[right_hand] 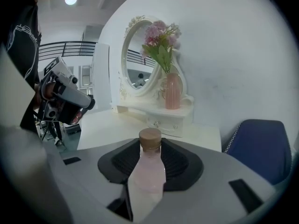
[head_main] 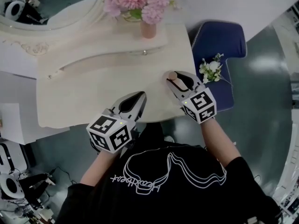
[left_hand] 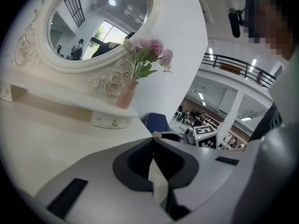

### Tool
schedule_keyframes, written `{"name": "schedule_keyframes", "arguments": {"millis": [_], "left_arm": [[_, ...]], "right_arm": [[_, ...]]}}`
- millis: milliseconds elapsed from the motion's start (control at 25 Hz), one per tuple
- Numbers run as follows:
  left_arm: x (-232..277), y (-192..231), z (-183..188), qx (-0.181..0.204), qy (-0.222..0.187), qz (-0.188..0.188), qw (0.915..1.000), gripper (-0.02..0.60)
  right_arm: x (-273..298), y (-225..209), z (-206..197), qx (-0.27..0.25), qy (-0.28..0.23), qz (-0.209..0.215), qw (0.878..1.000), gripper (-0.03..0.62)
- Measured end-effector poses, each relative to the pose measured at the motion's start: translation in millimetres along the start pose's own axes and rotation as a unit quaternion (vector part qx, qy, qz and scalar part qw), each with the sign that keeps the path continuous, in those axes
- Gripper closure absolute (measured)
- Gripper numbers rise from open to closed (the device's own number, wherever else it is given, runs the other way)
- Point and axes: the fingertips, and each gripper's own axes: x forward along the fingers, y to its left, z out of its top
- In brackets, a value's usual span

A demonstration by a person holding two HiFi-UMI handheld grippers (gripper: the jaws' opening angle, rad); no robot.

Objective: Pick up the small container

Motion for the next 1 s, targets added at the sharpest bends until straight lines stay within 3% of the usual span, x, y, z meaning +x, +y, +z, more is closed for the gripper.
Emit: {"name": "schedule_keyframes", "arguments": {"millis": [720,1000], "left_arm": [[-14.0,0.6,-2.4,-0.004,-0.009,0.014,0.9998,0.575],[-21.2,-5.8,-1.7,-0.005,-0.022,0.019,0.9996,0.575]], "right_arm": [[-0.9,-1.0,0.8,0.0,0.0,-0.023,1.0,0.459],[-12.5,8.5,21.4,-0.008,-0.022,-0.016,1.0,0.459]]}}
